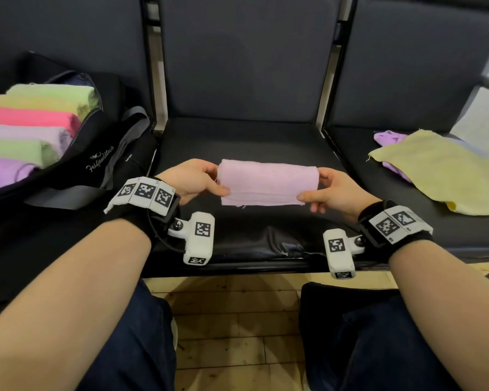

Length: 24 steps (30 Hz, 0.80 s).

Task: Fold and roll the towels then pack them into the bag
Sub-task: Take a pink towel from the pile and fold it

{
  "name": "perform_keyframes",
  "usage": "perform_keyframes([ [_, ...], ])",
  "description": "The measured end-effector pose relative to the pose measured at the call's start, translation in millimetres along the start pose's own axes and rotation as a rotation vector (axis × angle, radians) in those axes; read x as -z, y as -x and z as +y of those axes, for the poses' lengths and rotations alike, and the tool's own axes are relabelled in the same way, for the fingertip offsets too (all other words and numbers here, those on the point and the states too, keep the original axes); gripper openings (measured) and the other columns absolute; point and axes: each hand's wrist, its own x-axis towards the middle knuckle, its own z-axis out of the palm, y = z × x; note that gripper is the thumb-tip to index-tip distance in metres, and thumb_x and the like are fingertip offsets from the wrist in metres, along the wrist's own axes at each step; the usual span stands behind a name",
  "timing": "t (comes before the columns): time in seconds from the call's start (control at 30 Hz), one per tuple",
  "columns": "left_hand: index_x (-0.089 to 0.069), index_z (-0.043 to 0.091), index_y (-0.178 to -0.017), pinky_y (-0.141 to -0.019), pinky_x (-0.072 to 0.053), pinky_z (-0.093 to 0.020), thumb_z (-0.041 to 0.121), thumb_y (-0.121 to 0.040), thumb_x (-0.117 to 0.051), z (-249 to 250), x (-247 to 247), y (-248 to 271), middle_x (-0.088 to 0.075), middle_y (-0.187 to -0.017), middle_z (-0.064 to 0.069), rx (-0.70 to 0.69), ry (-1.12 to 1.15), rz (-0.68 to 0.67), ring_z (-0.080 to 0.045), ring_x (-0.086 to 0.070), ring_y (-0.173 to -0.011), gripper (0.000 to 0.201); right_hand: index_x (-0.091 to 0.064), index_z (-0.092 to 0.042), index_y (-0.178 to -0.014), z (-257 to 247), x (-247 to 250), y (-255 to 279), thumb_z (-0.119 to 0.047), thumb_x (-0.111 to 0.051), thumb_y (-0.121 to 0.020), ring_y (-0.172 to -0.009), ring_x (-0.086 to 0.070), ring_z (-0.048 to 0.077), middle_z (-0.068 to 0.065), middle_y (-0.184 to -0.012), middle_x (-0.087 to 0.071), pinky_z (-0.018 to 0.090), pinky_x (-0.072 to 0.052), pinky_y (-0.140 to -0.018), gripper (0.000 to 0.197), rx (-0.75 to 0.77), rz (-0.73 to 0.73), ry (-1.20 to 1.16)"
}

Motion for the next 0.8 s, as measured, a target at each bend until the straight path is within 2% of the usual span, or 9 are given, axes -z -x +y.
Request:
perform_keyframes([
  [0.07,-0.067,0.014,-0.102,-0.103,-0.044,-0.039,-0.001,-0.072,-0.076,-3,0,-2,-0.069,-0.108,-0.008,-0.018,-0.062,0.033,-0.024,-0.061,-0.109,0.035,-0.052,-0.004,-0.119,0,-2,2,0.01,-0.071,-0.077,-0.055,-0.065,0.019,0.017,-0.1,-0.066,0.024,-0.055,-0.051,0.048,-0.006,0.009,-0.089],
  [0.13,-0.066,0.021,-0.106,-0.099,-0.045,-0.038,0.01,-0.071,-0.081,-4,2,-3,-0.067,-0.105,-0.004,-0.018,-0.148,0.052,-0.021,-0.061,-0.103,0.04,-0.05,-0.004,-0.113,-1,-3,3,0.019,-0.066,-0.075,-0.066,-0.07,0.026,0.02,-0.103,-0.064,0.031,-0.06,-0.062,0.047,-0.004,-0.001,-0.179],
  [0.23,-0.061,0.025,-0.116,-0.067,-0.049,-0.029,0.014,-0.077,-0.078,-5,5,-2,-0.071,-0.095,-0.011,0.025,-0.134,0.066,-0.019,-0.062,-0.076,0.045,-0.051,-0.007,-0.106,-3,-5,4,0.025,-0.056,-0.076,-0.074,-0.071,0.033,0.022,-0.105,-0.061,0.034,-0.061,-0.067,0.044,-0.021,-0.032,-0.292],
  [0.3,-0.056,0.019,-0.121,-0.059,-0.055,-0.023,0.0,-0.083,-0.068,-2,1,4,-0.073,-0.089,-0.016,0.067,0.031,-0.002,-0.02,-0.07,-0.071,0.044,-0.051,-0.008,-0.098,-5,-4,3,0.02,-0.048,-0.079,-0.075,-0.07,0.035,0.021,-0.104,-0.06,0.034,-0.06,-0.067,0.034,-0.026,-0.036,-0.374],
  [0.4,-0.051,0.014,-0.123,-0.069,-0.06,-0.029,-0.023,-0.083,-0.048,0,-5,6,-0.063,-0.112,-0.025,0.052,0.236,-0.019,-0.028,-0.07,-0.087,0.054,-0.053,-0.011,-0.085,-7,-5,2,-0.001,-0.046,-0.087,-0.073,-0.065,0.026,0.011,-0.096,-0.058,0.032,-0.058,-0.063,0.013,-0.051,-0.033,-0.462],
  [0.47,-0.052,0.014,-0.121,-0.077,-0.059,-0.03,-0.025,-0.079,-0.044,3,-7,5,-0.052,-0.123,-0.018,0.027,0.273,-0.014,-0.026,-0.065,-0.096,0.058,-0.053,-0.015,-0.076,-4,-7,0,-0.009,-0.052,-0.09,-0.066,-0.06,0.017,0.003,-0.083,-0.058,0.026,-0.051,-0.053,0.015,-0.054,-0.016,-0.42],
  [0.57,-0.051,0.016,-0.118,-0.086,-0.053,-0.031,-0.01,-0.086,-0.049,6,-7,5,-0.048,-0.123,-0.011,0.036,0.312,-0.049,-0.023,-0.056,-0.105,0.041,-0.049,-0.015,-0.07,1,-9,-1,-0.004,-0.061,-0.088,-0.062,-0.058,0.012,-0.003,-0.069,-0.058,0.022,-0.048,-0.051,0.025,-0.031,-0.028,-0.349],
  [0.67,-0.056,0.018,-0.103,-0.078,-0.053,-0.029,0.013,-0.092,-0.059,4,-7,2,-0.057,-0.113,-0.006,0.053,0.308,0.003,-0.02,-0.059,-0.101,0.013,-0.051,-0.014,-0.072,1,-9,-2,-0.001,-0.061,-0.087,-0.063,-0.061,0.013,0.0,-0.071,-0.06,0.023,-0.05,-0.054,0.022,-0.033,-0.043,-0.349],
  [0.8,-0.058,0.018,-0.099,-0.074,-0.054,-0.029,0.02,-0.09,-0.064,-2,-6,-4,-0.058,-0.116,-0.006,0.029,0.29,0.091,-0.022,-0.059,-0.106,0.01,-0.053,-0.014,-0.078,-5,-12,-3,0.001,-0.057,-0.089,-0.066,-0.062,0.017,0.006,-0.079,-0.059,0.027,-0.053,-0.056,0.019,-0.039,-0.002,-0.344],
])
